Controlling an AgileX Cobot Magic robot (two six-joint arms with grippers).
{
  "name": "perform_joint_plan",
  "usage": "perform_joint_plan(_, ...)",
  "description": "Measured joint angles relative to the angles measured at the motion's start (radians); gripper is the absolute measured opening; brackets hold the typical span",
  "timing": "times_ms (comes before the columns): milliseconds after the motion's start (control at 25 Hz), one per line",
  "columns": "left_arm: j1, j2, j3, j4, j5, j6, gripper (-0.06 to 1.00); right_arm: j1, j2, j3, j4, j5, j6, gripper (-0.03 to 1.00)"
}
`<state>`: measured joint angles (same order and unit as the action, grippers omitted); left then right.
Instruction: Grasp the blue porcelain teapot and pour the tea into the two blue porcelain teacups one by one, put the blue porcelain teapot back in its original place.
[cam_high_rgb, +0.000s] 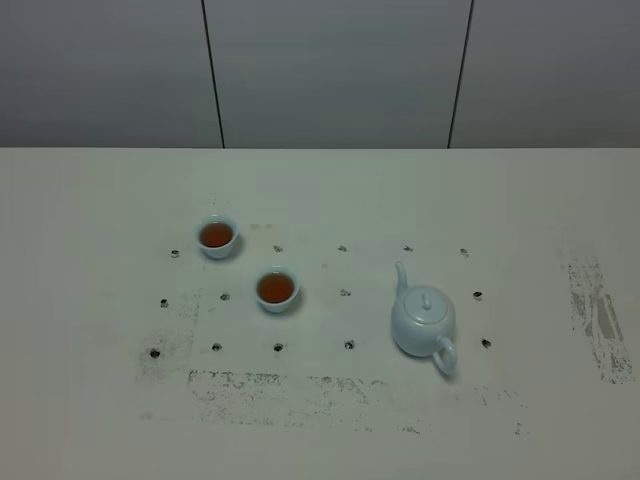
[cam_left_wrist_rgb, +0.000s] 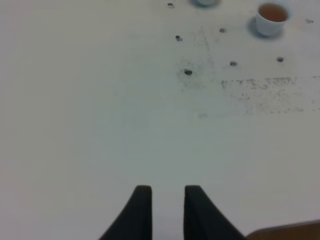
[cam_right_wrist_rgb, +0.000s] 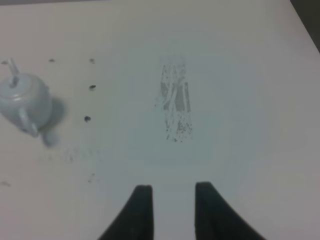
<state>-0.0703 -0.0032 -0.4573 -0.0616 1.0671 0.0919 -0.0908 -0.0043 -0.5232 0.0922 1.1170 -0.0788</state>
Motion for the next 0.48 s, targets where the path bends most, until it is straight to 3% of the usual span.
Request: perform_joint_plan(480,0.000,0.000,0.000,0.000,0.000,0.000,0.22,0.006,-0.002,0.000,0.000,0.000,0.000,0.22)
